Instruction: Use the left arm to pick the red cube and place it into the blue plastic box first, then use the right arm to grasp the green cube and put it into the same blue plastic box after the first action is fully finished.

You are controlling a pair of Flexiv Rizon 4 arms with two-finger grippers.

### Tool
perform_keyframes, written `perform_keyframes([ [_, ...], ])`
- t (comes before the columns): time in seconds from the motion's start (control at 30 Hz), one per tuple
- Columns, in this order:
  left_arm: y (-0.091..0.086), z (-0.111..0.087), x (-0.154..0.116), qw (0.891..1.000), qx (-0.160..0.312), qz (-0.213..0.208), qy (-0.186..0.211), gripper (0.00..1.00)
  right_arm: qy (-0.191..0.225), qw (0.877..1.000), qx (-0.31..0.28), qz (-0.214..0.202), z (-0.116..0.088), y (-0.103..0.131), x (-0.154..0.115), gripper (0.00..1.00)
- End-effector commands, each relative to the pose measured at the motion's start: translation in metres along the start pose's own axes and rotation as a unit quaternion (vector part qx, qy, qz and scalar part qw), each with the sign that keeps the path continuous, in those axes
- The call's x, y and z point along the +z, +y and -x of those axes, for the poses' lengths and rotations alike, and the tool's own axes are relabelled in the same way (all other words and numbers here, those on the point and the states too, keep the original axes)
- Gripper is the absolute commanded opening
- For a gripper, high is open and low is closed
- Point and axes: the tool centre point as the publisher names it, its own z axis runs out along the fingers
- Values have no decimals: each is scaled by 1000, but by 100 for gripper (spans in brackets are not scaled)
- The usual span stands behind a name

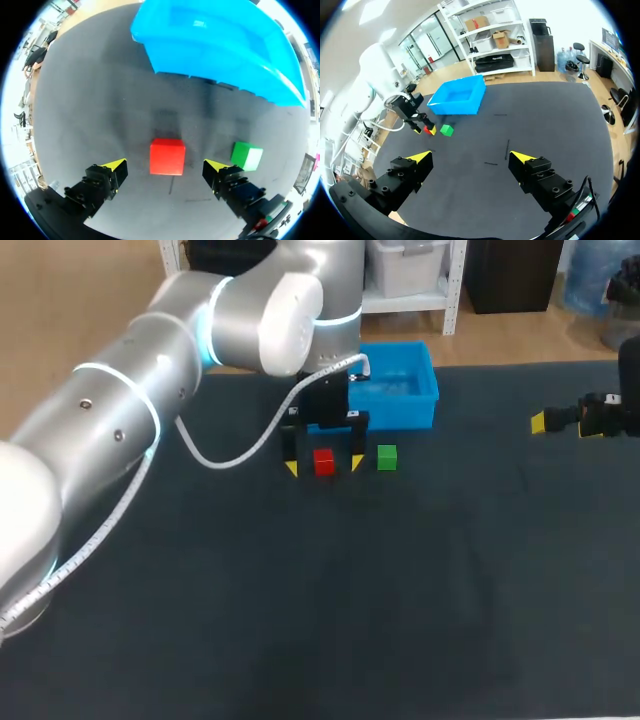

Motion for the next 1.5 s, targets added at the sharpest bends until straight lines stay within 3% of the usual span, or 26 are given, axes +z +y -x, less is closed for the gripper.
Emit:
perform_keyframes([
  [0.03, -3, 3, 2, 1000, -1, 1, 1, 100, 1, 1000, 0, 0, 0, 0, 0, 100],
  [0.2, -2, 3, 6, 1000, -4, 4, 1, 100, 1, 1000, 0, 0, 0, 0, 0, 100],
  [0.23, -2, 3, 6, 1000, -4, 5, 1, 90, 1, 1000, 0, 0, 0, 0, 0, 100],
  [0.27, -1, 3, 7, 1000, -5, 5, 1, 73, 1, 1000, 0, 0, 0, 0, 0, 100],
  [0.3, -1, 3, 7, 1000, -6, 5, 2, 49, 1, 1000, 0, 0, 0, 0, 0, 100],
  [0.43, 0, 3, 7, 1000, -7, 5, 1, 10, 1, 1000, 0, 0, 0, 0, 0, 100],
  [0.6, 0, 4, 7, 1000, -7, 6, 2, 0, 1, 1000, 0, 0, 0, 0, 0, 100],
  [0.93, 1, 4, 5, 1000, -3, 4, -1, 0, 1, 1000, 0, 0, 0, 0, 0, 100],
  [1.5, 9, 11, -58, 1000, 3, 9, -20, 0, 1, 1000, 0, 0, 0, 0, 0, 100],
])
